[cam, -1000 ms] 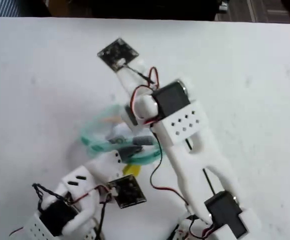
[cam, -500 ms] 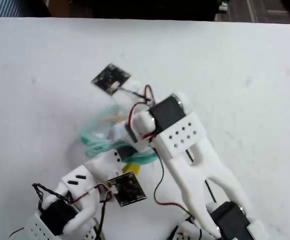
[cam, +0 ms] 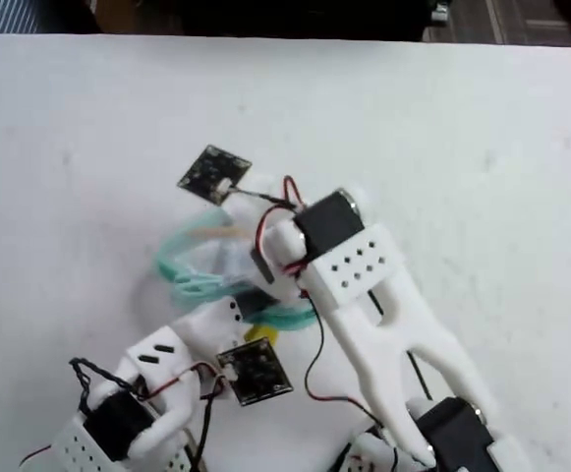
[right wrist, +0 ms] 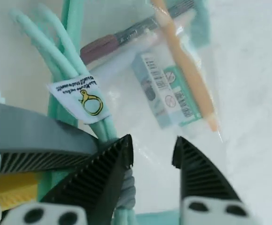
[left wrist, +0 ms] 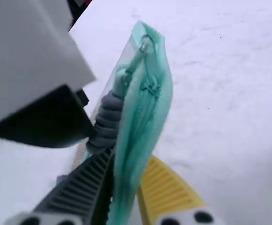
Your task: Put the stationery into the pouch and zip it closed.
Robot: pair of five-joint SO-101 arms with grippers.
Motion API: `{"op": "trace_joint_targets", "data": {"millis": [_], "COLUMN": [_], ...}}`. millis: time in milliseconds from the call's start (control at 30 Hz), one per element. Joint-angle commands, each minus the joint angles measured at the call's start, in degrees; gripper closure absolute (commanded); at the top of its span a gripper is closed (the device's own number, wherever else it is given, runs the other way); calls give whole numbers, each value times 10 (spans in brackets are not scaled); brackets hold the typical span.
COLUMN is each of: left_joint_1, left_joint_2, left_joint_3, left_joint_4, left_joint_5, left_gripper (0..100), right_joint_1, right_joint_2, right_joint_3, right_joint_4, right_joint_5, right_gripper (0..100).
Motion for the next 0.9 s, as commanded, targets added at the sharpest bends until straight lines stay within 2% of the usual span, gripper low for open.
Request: {"op": "trace_joint_targets", "data": {"millis": [0,100,233,333,500,667,867], "left_joint_1": [-16,-16,-16,-16,-16,-16,-35], "left_joint_2": [-4,-4,-4,-4,-4,-4,-4], "left_joint_3": [-14,-14,-14,-14,-14,-15,-19], "left_joint_4": [-14,-14,-15,-15,-15,-15,-24], "left_joint_5": [-4,-4,-4,-4,-4,-2,1], "left_gripper": [977,977,977,977,977,977,977], "right_joint_1": [9,11,7,8,13,51,117], "right_joint_2": [-9,-9,-9,-7,-8,-8,-9], "right_joint_3": [40,73,109,112,97,7,-87], "right_joint_4": [21,21,20,19,16,15,15], "right_joint_5": [24,66,85,85,85,75,10], "right_gripper": [817,850,896,981,981,980,980]}}
